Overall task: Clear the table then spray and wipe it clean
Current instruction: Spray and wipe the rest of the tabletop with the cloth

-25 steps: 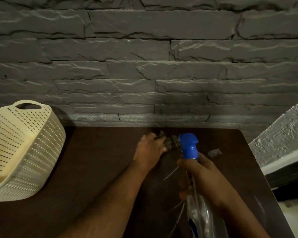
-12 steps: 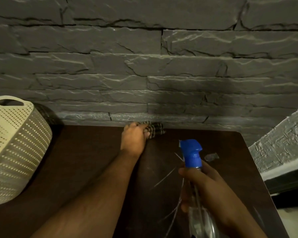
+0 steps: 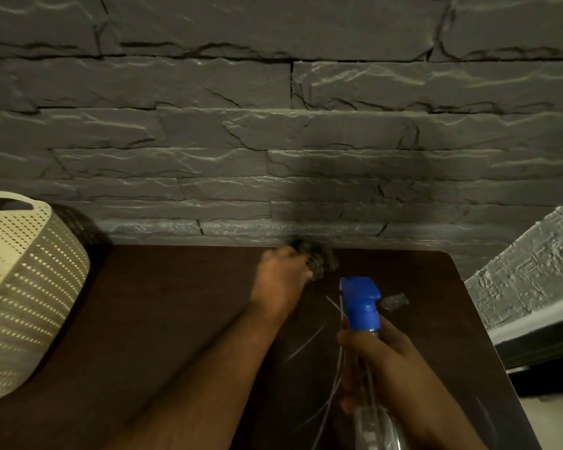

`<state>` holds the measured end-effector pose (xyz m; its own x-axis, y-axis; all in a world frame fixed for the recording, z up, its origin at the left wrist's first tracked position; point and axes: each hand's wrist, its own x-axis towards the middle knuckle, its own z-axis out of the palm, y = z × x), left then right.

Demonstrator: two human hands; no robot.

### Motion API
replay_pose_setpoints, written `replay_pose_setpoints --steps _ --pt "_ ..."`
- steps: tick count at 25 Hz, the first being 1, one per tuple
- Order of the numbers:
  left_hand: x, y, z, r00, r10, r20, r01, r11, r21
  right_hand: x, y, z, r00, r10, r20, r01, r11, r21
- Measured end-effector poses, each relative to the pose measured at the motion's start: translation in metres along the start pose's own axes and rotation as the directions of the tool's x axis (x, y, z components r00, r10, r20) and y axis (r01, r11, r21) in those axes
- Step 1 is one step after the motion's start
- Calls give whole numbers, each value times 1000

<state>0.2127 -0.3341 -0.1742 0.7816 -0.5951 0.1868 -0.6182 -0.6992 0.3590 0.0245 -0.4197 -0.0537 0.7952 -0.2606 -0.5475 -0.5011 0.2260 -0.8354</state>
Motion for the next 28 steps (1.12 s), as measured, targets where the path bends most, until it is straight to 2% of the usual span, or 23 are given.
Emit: replay_pose_setpoints --steps 1,2,3,4,5,6,7,9,10,11,12,14,15,16,17,19,20,21,22,23,24,27,28 --pt "-9 20 5 981 194 25 -193 980 -38 0 1 0 1000 3 -1 -3 1000 -4" --pt "-12 26 8 953 294 70 -288 954 -84 0 1 0 1000 6 -2 -6 1000 -2" --pt "-7 23 10 948 301 100 -294 953 -80 -1 2 0 1000 7 -4 -7 1000 7" --pt "5 9 12 978 186 93 -183 982 -44 -2 3 -1 1000 4 -8 -4 1000 14" --pt "16 -8 12 999 -21 41 20 1000 4 -2 4 -3 1000 -2 -8 2 1000 18" --pt "19 -14 7 979 -199 37 197 979 59 -3 5 -5 1000 -7 -6 7 1000 21" --pt "18 -12 9 976 -217 30 216 975 44 -3 4 -6 1000 -7 1 7 1000 26" --pt "1 24 13 989 94 118 -88 995 -52 -4 3 -5 1000 -2 26 1 999 36" --pt "-13 42 9 953 220 210 -194 972 -136 -5 2 -4 999 0 35 -2 999 41" --pt "-17 42 5 927 302 223 -271 949 -161 -6 1 -3 999 -1 37 0 999 47" --pt "-11 30 2 940 293 172 -279 955 -103 -7 3 -3 1000 -3 26 2 999 53" --pt "3 -10 -7 997 -45 60 40 997 71 -9 7 -5 1000 -11 -6 12 998 59" --pt "1 -20 -10 985 -171 -4 171 985 28 -10 10 -6 1000 -14 -21 15 998 58" --pt "-5 -23 -11 988 -152 -16 151 987 -48 -12 11 -6 999 -16 -29 18 998 55" --pt "-16 -16 -12 999 -10 34 15 992 -123 -13 12 -4 999 -17 -29 19 999 51" --pt "-43 -11 -13 965 206 161 -189 975 -117 -16 12 0 1000 -11 -17 11 1000 21" --pt "-45 -29 -19 977 177 119 -166 981 -98 -17 12 2 1000 -8 -13 8 1000 7" --pt "-40 -51 -27 997 -22 69 25 999 -32 -19 12 2 1000 -5 -10 5 1000 0" --pt "-40 -70 -37 967 -251 -33 251 968 -16 -22 14 2 1000 3 -4 -3 1000 -3" --pt "-41 -82 -42 918 -385 -93 386 922 -2 -25 14 1 1000 18 2 -18 1000 -11" --pt "-46 -83 -46 911 -401 -98 404 915 9 -29 14 3 999 37 11 -37 999 -23" --pt "-73 -53 -41 996 -44 76 42 999 30 -44 14 13 997 71 41 -69 996 -50" --pt "-78 -57 -43 998 -28 63 25 999 43 -48 15 17 995 85 45 -82 994 -69"
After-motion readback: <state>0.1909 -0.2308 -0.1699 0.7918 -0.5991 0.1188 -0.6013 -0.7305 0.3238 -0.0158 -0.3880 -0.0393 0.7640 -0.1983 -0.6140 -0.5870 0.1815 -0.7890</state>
